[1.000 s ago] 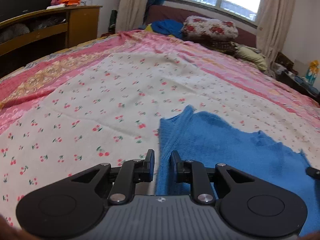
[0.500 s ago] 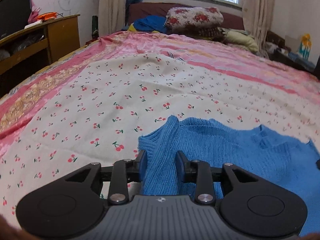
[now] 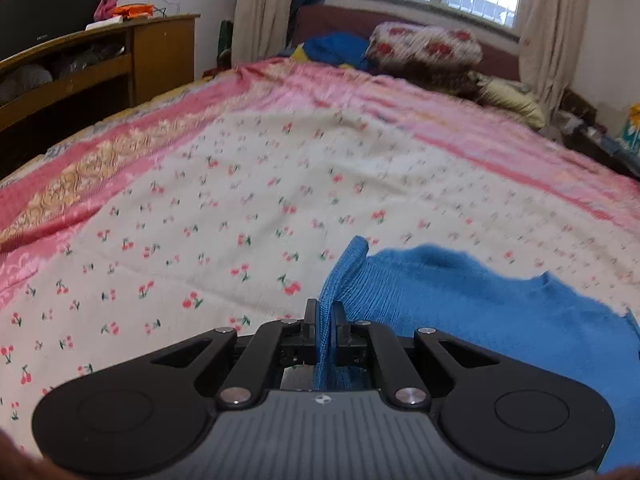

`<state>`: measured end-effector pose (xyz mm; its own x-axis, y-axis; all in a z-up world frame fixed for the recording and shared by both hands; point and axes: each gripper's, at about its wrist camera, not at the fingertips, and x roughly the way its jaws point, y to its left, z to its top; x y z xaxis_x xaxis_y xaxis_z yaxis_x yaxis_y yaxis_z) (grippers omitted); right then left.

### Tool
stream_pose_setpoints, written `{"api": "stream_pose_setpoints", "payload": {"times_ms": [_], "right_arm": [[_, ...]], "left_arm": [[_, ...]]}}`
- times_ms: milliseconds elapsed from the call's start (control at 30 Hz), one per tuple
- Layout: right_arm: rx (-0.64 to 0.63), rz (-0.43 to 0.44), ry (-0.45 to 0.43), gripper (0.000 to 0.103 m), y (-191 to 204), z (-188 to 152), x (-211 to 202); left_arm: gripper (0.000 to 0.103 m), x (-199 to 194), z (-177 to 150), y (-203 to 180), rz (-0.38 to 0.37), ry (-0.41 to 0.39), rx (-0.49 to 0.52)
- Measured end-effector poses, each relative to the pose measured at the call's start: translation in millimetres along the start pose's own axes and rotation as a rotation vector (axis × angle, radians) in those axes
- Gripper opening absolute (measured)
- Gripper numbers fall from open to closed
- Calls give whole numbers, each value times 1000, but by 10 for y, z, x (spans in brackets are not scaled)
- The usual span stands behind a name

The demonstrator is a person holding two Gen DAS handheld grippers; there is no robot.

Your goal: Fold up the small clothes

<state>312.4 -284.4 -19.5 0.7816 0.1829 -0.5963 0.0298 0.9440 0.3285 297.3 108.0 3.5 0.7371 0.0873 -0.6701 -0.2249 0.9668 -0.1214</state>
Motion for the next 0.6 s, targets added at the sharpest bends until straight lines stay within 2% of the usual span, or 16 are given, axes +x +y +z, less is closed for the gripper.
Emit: {"api": "stream_pose_setpoints", "payload": {"times_ms": [167,300,500,600], "right_arm": [[14,6,-10,9,-52,17,11],[34,3,-2,15,-73,18,-7],[14,-33,-83,19,-6,73,-217],[-35,-34,-108,30,129,84,-323]], "left_arm": [[15,20,-25,-21,7,-3,-13],[18,-99,-22,25,12,-25,-25],[18,-393,-83,97,34,-84,-35],[18,-576,-175,2,-8,-112,-12]]}}
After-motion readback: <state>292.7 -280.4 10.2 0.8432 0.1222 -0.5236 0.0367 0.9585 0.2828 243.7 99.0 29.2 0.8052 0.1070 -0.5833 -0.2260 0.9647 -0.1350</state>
